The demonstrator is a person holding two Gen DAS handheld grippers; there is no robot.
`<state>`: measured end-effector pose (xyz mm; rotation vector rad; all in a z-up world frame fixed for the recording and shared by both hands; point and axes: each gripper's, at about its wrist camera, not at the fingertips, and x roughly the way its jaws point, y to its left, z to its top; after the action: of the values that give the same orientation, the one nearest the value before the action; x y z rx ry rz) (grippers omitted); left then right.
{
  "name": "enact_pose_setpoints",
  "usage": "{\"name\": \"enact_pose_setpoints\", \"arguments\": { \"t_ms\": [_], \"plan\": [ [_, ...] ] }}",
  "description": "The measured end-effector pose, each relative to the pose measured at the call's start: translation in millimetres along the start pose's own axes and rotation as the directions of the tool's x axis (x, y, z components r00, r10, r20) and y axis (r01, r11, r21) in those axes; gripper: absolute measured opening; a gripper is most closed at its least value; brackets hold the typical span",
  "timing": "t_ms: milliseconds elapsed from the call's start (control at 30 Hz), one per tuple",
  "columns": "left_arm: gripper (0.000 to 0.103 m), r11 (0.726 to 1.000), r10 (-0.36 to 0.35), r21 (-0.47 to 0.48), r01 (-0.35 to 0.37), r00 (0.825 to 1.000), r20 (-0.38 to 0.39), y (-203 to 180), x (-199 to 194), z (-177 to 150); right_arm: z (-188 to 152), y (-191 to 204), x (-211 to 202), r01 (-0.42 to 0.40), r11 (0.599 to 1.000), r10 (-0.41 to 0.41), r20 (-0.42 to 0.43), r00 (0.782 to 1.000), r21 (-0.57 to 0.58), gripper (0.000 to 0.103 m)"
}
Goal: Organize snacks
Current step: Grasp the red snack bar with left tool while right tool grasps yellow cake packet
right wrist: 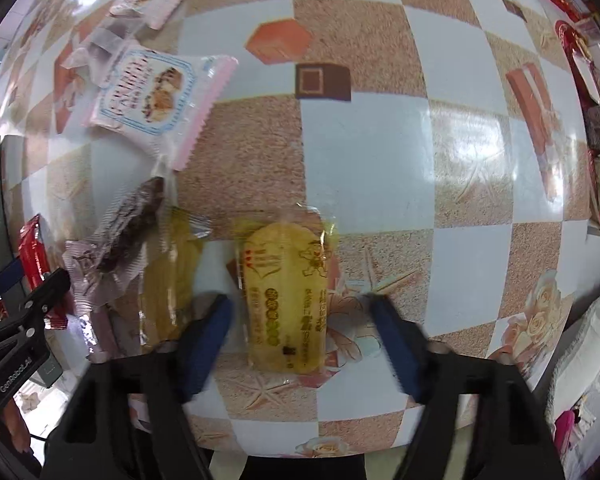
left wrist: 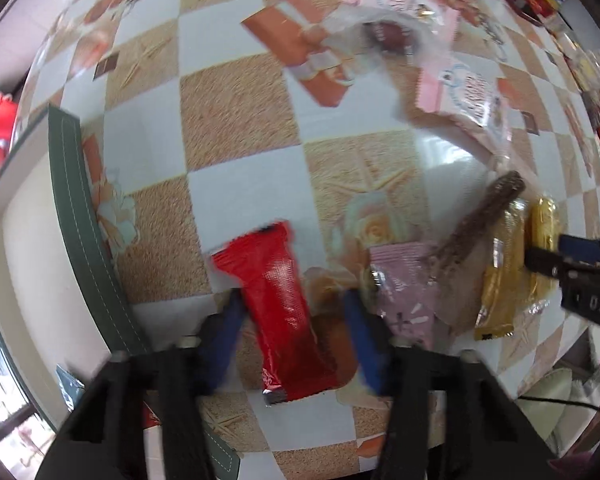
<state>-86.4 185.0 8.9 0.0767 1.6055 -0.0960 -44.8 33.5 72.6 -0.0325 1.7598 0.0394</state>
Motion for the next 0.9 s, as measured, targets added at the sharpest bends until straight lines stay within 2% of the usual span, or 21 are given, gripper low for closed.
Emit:
{"name": "enact_pose_setpoints", "arguments": {
  "t_ms": [33, 100, 300, 467, 567, 667, 700, 900],
  "plan": [
    [0.023, 1.000, -0.013, 0.010, 0.013, 1.000, -0.002, -2.1, -1.0, 2.0, 0.1, 0.5, -4.4, 0.000, 1.000, 0.000, 0.009, 1.000, -0.008, 0.037],
    [0.022, 0.999, -0.036, 0.003, 0.036, 0.999, -0.012, -2.8, -1.9, 4.2, 0.6, 5.3, -4.7, -0.029, 1.000, 0.029, -0.008, 1.000, -0.008, 0.037],
    [0.022, 0.999, -0.051, 0.009, 0.051, 0.997, 0.055, -1.0, -27.4, -0.3, -10.6, -16.0, -19.9, -0.105, 0.993, 0.105, 0.005, 0.994, 0.059, 0.037],
    [0.022, 0.998, -0.061, 0.003, 0.061, 0.992, 0.113, 7.5, -56.2, 11.1, -15.9, -23.2, -34.0, -0.114, 0.991, 0.112, 0.028, 0.993, 0.073, 0.037],
    [0.022, 0.998, -0.063, -0.010, 0.066, 0.987, 0.150, 11.8, -68.9, 14.1, -6.5, -23.8, -45.2, -0.123, 0.990, 0.120, 0.047, 0.992, 0.068, 0.037],
    [0.022, 0.997, -0.067, -0.023, 0.073, 0.981, 0.180, 22.8, -74.9, 6.6, -2.9, -27.0, -66.7, -0.126, 0.991, 0.123, 0.062, 0.991, 0.045, 0.037],
    [0.022, 0.997, -0.067, -0.027, 0.074, 0.979, 0.192, 30.5, -78.0, -6.5, -1.5, -22.3, -70.7, -0.128, 0.991, 0.125, 0.067, 0.990, 0.037, 0.037],
    [0.022, 0.995, -0.062, -0.060, 0.078, 0.971, 0.229, 62.8, -95.6, -29.0, 8.7, 8.6, -99.2, -0.143, 0.989, 0.144, 0.102, 0.984, -0.025, 0.037]
  ]
}}
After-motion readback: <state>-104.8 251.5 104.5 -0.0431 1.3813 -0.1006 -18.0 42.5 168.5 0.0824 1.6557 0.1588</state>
